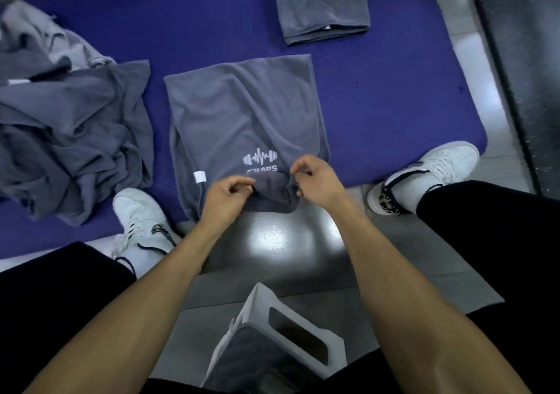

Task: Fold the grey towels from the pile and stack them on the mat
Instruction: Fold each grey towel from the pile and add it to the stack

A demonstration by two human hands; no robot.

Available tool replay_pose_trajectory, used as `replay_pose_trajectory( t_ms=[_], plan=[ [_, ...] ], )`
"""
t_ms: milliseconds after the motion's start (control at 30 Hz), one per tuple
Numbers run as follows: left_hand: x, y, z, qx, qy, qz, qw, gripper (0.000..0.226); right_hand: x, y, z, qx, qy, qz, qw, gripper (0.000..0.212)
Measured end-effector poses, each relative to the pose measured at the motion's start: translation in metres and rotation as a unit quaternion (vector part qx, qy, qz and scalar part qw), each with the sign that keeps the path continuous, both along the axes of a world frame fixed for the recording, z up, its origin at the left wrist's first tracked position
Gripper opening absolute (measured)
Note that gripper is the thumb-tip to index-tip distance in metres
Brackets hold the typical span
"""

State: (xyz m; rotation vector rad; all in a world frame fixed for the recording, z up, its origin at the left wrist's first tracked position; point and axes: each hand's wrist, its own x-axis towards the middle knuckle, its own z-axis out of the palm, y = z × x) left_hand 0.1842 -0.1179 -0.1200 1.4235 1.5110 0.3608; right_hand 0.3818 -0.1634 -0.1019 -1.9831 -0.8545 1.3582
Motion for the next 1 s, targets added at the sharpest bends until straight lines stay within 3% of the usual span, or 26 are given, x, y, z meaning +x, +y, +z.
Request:
replay_pose_trajectory(
  t_ms=[100, 200, 333, 467, 733, 900, 1000],
  plan=[
    [-0.041, -0.014, -0.008, -0.006, 0.038, 0.066, 0.997, 0.029, -0.033, 0.007, -0.004, -0.003, -0.049, 0.085, 0.995, 0.03],
    [-0.082, -0.029, -0.018, -0.009, 0.079, 0.127, 0.989, 0.021, -0.06, 0.007, -0.012, -0.016, -0.085, 0.107, 0.99, 0.027],
    [-0.114, -0.04, -0.032, -0.078, 0.105, 0.151, 0.98, 0.014, -0.081, 0.005, -0.02, -0.023, -0.112, 0.13, 0.985, 0.023],
    [-0.119, -0.041, -0.044, -0.146, 0.077, 0.183, 0.969, 0.004, -0.089, 0.006, -0.025, -0.04, -0.128, 0.138, 0.981, 0.022],
    [-0.11, -0.025, -0.054, -0.204, 0.035, 0.335, 0.919, 0.019, -0.097, 0.007, -0.036, -0.066, -0.16, 0.181, 0.968, 0.023],
    [-0.115, -0.021, -0.056, -0.232, -0.073, 0.441, 0.864, 0.025, -0.1, 0.006, -0.04, -0.075, -0.164, 0.192, 0.965, 0.024],
    [-0.119, -0.016, -0.054, -0.233, -0.096, 0.448, 0.858, 0.024, -0.104, 0.006, -0.042, -0.076, -0.163, 0.193, 0.965, 0.023]
  ],
)
